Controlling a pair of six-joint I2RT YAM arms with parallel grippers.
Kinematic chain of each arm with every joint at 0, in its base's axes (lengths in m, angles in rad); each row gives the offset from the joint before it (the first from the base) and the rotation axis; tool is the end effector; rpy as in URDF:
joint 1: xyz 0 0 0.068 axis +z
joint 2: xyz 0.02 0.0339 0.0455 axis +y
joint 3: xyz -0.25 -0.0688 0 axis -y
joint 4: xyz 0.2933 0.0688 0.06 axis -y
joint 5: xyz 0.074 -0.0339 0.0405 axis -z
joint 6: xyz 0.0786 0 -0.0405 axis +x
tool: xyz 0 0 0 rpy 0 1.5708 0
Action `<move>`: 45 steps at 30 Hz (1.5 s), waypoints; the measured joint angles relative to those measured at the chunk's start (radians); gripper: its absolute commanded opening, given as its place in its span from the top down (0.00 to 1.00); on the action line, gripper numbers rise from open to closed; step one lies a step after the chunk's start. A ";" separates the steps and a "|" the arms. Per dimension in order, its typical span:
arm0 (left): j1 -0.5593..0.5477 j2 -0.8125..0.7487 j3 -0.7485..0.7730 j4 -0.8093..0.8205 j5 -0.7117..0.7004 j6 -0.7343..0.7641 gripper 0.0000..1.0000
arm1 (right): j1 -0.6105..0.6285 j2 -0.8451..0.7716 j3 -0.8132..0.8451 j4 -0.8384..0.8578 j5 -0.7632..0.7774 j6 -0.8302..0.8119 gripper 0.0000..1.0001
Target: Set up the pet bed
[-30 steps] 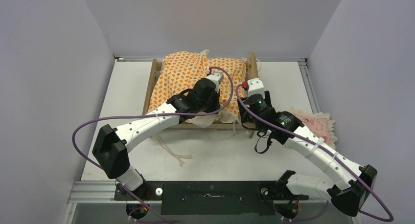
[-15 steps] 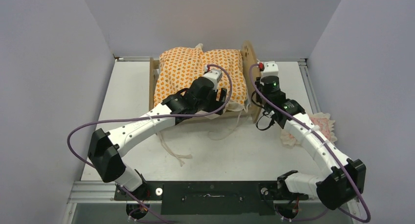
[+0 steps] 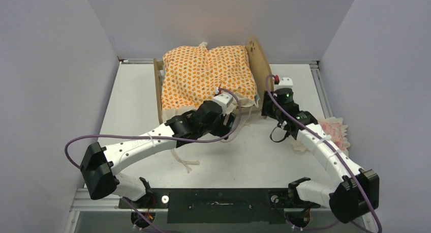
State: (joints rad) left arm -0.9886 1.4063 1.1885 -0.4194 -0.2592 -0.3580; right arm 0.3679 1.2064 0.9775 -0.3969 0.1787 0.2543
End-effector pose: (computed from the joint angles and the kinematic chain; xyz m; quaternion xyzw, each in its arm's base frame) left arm 0.2362 -0.3221 0.2661 0.2193 0.8599 -0.1880 0.4208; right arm 0.3342 0.1139 0.2503 -0.0098 0.8878 0.0631 0.4559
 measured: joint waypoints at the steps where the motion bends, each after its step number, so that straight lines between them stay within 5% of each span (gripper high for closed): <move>1: -0.008 0.000 -0.019 0.006 -0.001 0.000 0.24 | 0.000 -0.037 -0.046 -0.005 -0.003 0.032 0.43; 6: -0.036 0.000 -0.082 0.041 -0.006 0.002 0.24 | 0.029 -0.153 -0.290 0.033 -0.008 0.217 0.44; 11: -0.045 -0.004 -0.141 0.093 -0.017 0.003 0.23 | 0.124 -0.101 -0.457 0.191 0.048 0.409 0.44; 19: -0.045 -0.076 -0.229 0.112 -0.047 0.000 0.20 | 0.223 0.139 -0.465 0.497 0.230 0.579 0.46; 32: -0.045 -0.196 -0.335 0.115 -0.086 -0.024 0.14 | 0.238 0.385 -0.346 0.616 0.389 0.659 0.50; 45: -0.045 -0.198 -0.354 0.121 -0.086 -0.028 0.14 | 0.291 0.453 -0.288 0.464 0.451 0.762 0.95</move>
State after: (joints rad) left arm -1.0332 1.2083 0.8349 -0.2985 -0.3450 -0.3859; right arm 0.6586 1.6592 0.6895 0.0673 0.6300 1.0164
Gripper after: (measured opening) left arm 0.859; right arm 0.099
